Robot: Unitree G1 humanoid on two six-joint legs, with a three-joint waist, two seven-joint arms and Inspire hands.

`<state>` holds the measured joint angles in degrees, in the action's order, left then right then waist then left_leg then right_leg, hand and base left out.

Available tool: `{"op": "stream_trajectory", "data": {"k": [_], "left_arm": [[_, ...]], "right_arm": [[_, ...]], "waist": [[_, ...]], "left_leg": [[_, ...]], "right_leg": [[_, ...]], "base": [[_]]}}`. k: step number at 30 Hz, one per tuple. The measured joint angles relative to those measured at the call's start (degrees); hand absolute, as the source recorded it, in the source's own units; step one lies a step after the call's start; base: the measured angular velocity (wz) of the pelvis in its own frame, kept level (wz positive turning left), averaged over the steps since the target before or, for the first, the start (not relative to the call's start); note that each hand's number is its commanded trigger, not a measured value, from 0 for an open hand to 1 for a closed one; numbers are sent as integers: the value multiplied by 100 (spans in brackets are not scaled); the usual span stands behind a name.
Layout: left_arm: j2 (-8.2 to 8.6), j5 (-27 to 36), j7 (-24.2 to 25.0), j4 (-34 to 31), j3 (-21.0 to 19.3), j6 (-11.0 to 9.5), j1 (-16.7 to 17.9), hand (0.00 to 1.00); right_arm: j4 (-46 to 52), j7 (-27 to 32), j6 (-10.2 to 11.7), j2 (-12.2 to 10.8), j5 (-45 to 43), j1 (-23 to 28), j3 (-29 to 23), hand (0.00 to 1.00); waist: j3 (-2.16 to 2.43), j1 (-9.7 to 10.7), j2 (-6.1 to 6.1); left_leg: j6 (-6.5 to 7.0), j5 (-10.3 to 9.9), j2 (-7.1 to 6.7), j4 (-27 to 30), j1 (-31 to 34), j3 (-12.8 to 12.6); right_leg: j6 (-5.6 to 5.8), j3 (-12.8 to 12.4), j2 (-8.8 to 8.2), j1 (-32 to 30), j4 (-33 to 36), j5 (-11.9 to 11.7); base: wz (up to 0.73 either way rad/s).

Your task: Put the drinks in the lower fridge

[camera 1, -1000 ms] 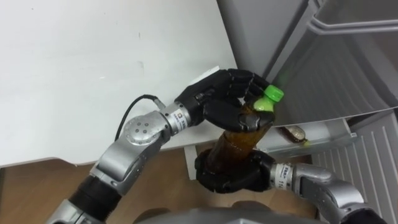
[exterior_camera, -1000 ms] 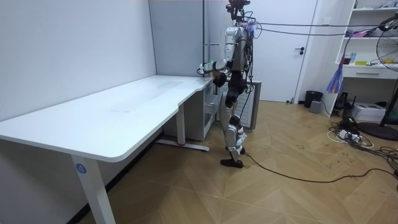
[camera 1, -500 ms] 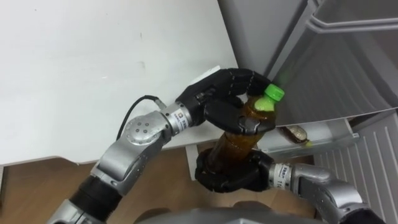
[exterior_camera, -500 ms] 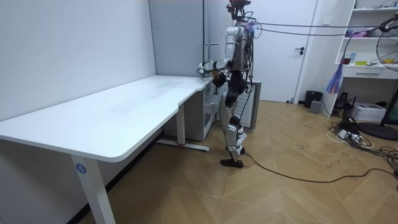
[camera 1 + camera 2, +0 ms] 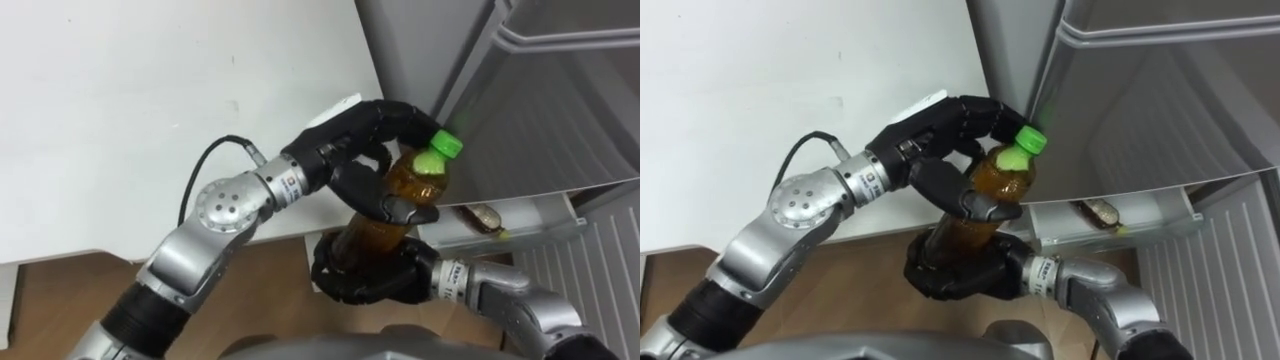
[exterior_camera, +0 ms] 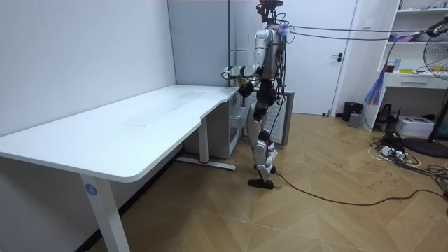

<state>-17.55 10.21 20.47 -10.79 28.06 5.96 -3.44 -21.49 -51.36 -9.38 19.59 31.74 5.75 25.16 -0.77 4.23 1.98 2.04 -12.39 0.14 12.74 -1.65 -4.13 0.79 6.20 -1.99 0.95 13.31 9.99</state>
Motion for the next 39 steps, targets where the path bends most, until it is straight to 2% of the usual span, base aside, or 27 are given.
{"op": "stream_trajectory", "data": {"k": [3, 6, 8, 9, 12, 13, 15, 19, 22, 25, 27, 31, 33, 37, 39], "left_arm": [[-95, -11, -9, -435, -132, -3, 0, 0], [-101, 37, -29, -676, -199, -18, 2, 0], [-72, 46, -122, -837, -296, -213, 2, 0], [-4, 93, -248, -1016, -449, -336, 2, 0], [323, 355, -629, -1353, -940, -822, -4, 0], [367, 395, -679, -1393, -1008, -886, -4, 0], [523, 406, -906, -1436, -1228, -1150, 32, 0], [533, 270, -1489, -1508, -1633, -1419, 139, 0], [556, 254, -1872, -1517, -2036, -1699, 140, 0], [565, 248, -2132, -1661, -2397, -1778, 151, 0], [565, 94, -2417, -1756, -2683, -2008, 205, 0], [535, -438, -2820, -1728, -3145, -2045, 259, 0], [525, -603, -3187, -1736, -3468, -2133, 438, 0], [523, -872, -3899, -1691, -4202, -2155, 597, 0], [506, -868, -4119, -1633, -4551, -2191, 696, 0]], "right_arm": [[16, -99, 52, 28, 0, 2, -26, 100], [19, -169, 134, 46, 4, 65, -83, 100], [18, -198, 126, 42, -5, 180, -190, 100], [18, -198, 113, 43, -39, 241, -241, 100], [20, -201, 108, 37, -43, 338, -386, 100], [20, -202, 114, 28, -44, 374, -438, 100], [20, -203, 131, -13, -167, 518, -694, 100], [13, -193, 249, -123, -331, 803, -1063, 100], [7, -192, 332, -185, -328, 883, -1158, 100], [-28, -229, 391, -271, -333, 970, -1312, 100], [-26, -267, 413, -283, -335, 1153, -1465, 100], [-25, -319, 444, -227, -338, 1331, -1704, 100], [-27, -324, 461, -245, -336, 1514, -1879, 100], [-26, -322, 459, -268, -556, 1831, -2140, 100], [-27, -323, 459, -267, -566, 1950, -2226, 100]], "waist": [[1, -1, 30], [3, -126, 36], [4, -166, 35], [4, -188, 34], [4, -258, 31], [4, -277, 31], [4, -369, 32], [9, -586, 66], [13, -654, 78], [19, -657, 91], [35, -711, 97], [26, -900, 77], [24, -938, 61], [59, -1102, -23], [58, -1136, -64]], "left_leg": [[-1, 1, 2, 0, -24, -7], [0, 0, 4, -11, -62, -33], [-2, -2, 5, -24, -122, -29], [-2, -2, 6, -55, -180, -29], [-8, 2, 5, -116, -318, -31], [-9, 2, 7, -121, -342, -29], [-10, 2, 8, -161, -415, -30], [-26, 10, 18, -203, -484, -45], [-27, 11, 22, -196, -491, -35], [-27, 11, 16, -200, -498, -5], [-27, 11, 13, -223, -529, 12], [-30, 9, 17, -256, -585, 15], [-33, 5, 6, -263, -588, 62], [-33, 6, 4, -300, -599, 95], [-33, 6, 4, -304, -626, 131]], "right_leg": [[-3, -9, 1, 18, -4, -2], [-18, -6, -3, 49, -40, -12], [-19, -1, 0, 107, -61, -12], [-19, -3, 3, 121, -64, -12], [-18, -11, 14, 243, -72, -11], [-18, -11, 15, 245, -72, -11], [-17, -6, 23, 296, -69, -10], [-17, -34, 42, 330, -70, -11], [-17, 3, 38, 374, -73, -11], [-18, 24, 38, 401, -135, -12], [-20, 46, 39, 440, -177, -13], [-20, 50, 42, 518, -192, -13], [-21, 55, 44, 524, -256, -13], [-21, 78, 46, 552, -270, -13], [-21, 96, 48, 593, -281, -13]], "base": [[-1], [-6], [0], [0], [-5], [-7], [-3], [-5], [2], [4], [6], [0], [5], [1], [5]]}}
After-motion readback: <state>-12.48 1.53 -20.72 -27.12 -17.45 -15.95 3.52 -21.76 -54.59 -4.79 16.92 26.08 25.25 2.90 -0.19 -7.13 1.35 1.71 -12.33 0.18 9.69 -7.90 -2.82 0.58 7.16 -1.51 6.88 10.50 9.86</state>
